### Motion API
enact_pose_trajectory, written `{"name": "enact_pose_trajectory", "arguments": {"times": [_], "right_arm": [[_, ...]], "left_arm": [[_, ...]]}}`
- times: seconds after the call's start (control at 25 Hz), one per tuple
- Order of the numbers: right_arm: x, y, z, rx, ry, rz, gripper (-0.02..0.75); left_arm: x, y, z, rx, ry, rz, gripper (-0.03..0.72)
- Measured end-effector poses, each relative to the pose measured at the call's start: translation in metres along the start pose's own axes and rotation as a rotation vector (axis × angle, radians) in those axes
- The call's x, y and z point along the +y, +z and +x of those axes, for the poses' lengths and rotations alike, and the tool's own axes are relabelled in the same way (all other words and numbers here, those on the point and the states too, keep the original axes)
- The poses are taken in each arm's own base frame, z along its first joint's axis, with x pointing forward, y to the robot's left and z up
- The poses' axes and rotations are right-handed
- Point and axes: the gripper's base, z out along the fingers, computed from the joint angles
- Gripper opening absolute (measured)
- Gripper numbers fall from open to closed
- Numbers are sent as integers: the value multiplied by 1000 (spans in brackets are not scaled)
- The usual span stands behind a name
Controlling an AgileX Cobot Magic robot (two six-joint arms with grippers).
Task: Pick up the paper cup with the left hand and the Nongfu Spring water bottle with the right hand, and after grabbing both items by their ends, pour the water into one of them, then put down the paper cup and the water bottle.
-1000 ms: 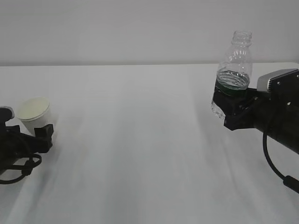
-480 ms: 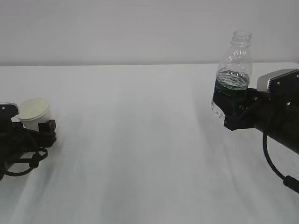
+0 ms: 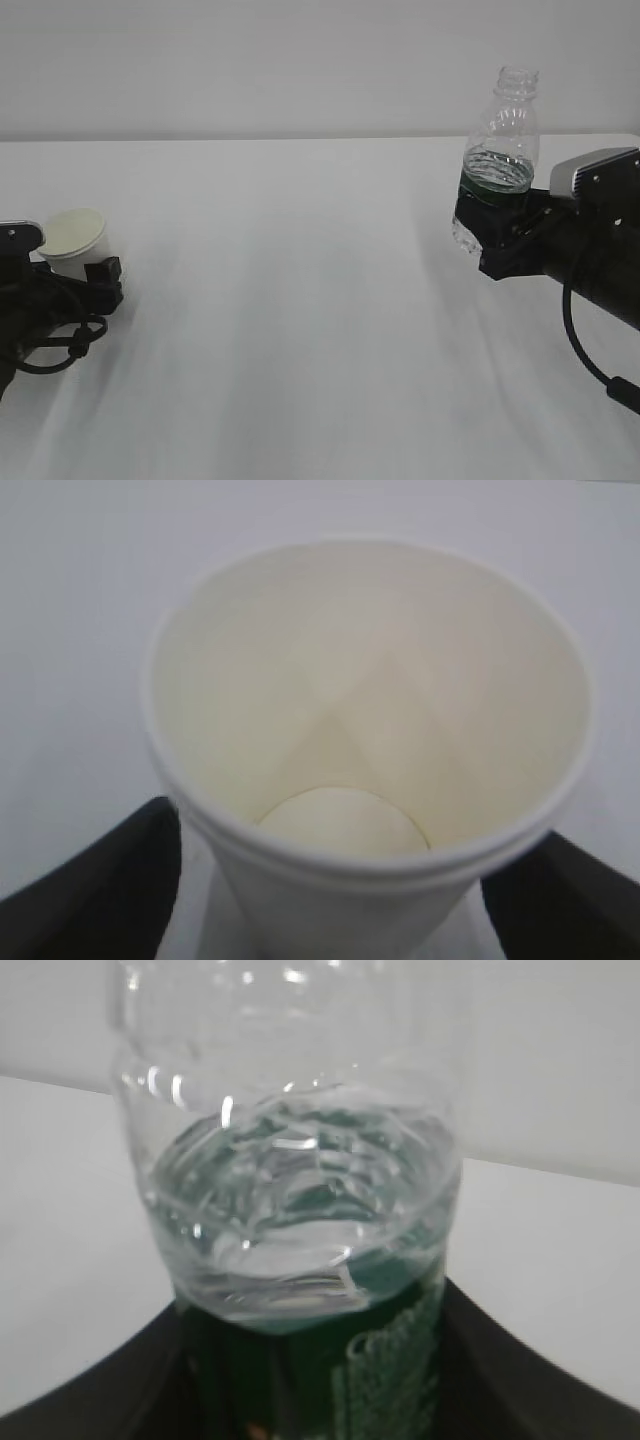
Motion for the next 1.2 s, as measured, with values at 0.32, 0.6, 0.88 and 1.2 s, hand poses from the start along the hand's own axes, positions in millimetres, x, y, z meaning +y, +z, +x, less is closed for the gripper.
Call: {"name": "enact_pose_trajectory", "arguments": {"times": [0.32,0.6,0.88,1.2], "right_arm": [[0,0,0,0,-1,-1,411],[0,0,0,0,-1,-1,411],[0,0,0,0,-1,-1,411],[0,0,0,0,-1,-1,411]], "left_arm": [[-2,10,0,-13,-5,-3,690],[1,13,1,-15,-18,-32,684],[10,16,-2,-26,-33,-63,671],[6,22,-8,-52,-31,-39,654]]}}
